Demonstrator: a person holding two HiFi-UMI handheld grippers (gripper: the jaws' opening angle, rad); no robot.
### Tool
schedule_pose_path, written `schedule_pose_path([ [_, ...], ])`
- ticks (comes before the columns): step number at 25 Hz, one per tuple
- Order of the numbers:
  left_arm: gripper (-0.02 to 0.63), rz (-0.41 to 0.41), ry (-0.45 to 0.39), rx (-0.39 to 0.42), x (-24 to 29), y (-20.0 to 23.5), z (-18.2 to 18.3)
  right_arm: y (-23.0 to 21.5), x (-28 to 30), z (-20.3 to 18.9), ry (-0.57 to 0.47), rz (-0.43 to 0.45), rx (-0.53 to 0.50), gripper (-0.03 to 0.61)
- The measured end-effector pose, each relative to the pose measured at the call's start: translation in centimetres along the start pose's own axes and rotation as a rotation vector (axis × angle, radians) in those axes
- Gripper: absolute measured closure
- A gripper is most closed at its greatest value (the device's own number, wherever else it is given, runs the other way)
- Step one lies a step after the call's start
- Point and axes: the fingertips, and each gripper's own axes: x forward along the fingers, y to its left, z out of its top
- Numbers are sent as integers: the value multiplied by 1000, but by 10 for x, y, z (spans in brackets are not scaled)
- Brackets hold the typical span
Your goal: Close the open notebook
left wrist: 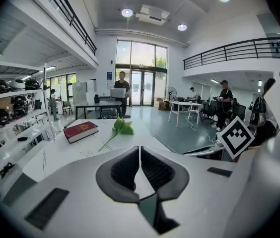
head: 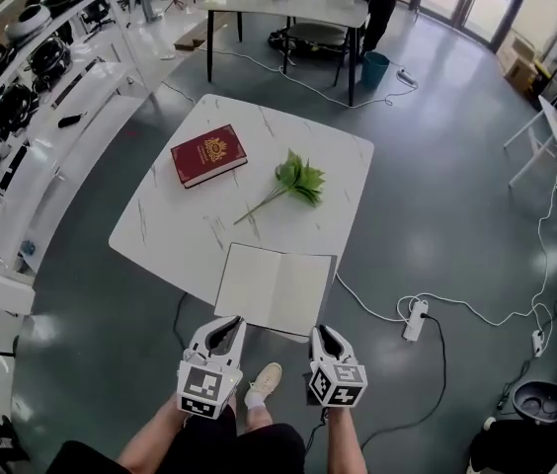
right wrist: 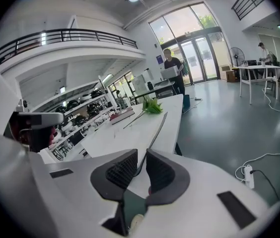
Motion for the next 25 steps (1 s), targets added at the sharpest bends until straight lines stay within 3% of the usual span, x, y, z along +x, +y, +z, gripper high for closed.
schedule_pose_path([
  [25,583,97,-82,-35,-85,63,4,101,-7,24,-49,31,-162,552],
])
